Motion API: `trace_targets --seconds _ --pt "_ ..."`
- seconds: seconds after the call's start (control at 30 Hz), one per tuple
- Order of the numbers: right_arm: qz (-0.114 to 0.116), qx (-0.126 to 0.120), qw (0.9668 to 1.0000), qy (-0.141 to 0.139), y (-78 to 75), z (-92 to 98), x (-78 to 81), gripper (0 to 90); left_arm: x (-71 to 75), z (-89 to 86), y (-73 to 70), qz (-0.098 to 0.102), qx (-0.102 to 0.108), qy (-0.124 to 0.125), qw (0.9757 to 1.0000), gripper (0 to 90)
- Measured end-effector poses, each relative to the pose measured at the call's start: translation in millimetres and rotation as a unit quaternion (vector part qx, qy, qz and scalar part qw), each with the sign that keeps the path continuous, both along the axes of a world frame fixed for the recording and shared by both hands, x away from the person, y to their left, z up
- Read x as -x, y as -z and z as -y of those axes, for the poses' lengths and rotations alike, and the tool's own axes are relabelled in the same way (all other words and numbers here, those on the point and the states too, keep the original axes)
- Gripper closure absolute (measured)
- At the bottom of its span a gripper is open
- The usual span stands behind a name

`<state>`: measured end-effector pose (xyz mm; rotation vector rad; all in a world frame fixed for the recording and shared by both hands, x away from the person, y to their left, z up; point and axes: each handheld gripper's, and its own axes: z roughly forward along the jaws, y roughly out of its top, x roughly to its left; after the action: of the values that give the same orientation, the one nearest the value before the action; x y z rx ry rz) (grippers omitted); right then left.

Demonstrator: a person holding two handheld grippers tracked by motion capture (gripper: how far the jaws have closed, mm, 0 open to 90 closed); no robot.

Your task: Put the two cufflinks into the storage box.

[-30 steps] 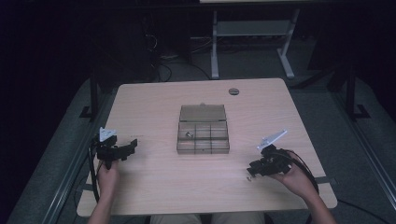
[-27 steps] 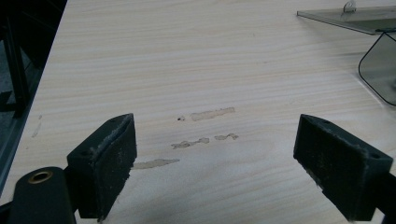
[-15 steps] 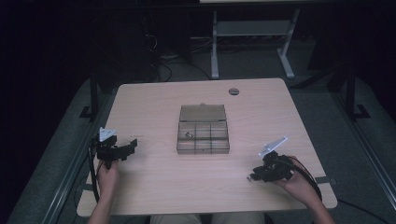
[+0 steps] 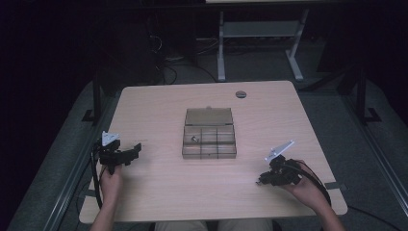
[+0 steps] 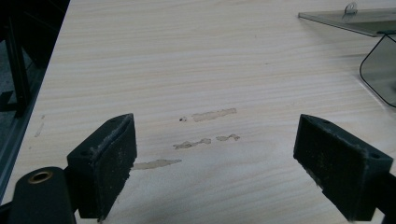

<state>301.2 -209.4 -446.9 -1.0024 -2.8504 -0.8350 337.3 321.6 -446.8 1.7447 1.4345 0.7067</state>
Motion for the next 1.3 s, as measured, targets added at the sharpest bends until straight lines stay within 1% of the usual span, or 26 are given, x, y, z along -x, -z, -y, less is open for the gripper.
trace_targets --seconds 0.2,0.3,0.43,0.73,1.0,1.3 --pt "0.006 0.007 0.9999 0.002 -1.0 0.0 0.5 80.1 0.0 -0.2 -0.1 -0.001 0.001 -0.001 1.0000 12.8" --pt "0.009 0.011 0.9999 0.005 -1.9 1.2 1.6 82.7 -0.1 0.0 0.1 -0.001 -0.001 0.001 1.0000 12.8" --pt "0.011 0.014 0.9998 0.004 -0.4 1.8 3.2 83.2 -0.1 0.6 0.1 -0.003 0.000 0.002 1.0000 12.8" --pt "0.003 0.006 1.0000 0.005 -0.7 3.4 2.4 85.9 -0.1 0.2 0.1 -0.001 -0.001 0.001 1.0000 12.8" --pt "0.005 -0.001 1.0000 0.006 0.2 4.9 1.1 86.1 -0.1 0.3 0.2 -0.002 0.000 0.001 1.0000 12.8" --pt "0.005 -0.004 1.0000 0.005 -0.3 4.7 0.4 86.1 0.0 0.0 0.0 0.000 -0.001 0.001 1.0000 12.8"
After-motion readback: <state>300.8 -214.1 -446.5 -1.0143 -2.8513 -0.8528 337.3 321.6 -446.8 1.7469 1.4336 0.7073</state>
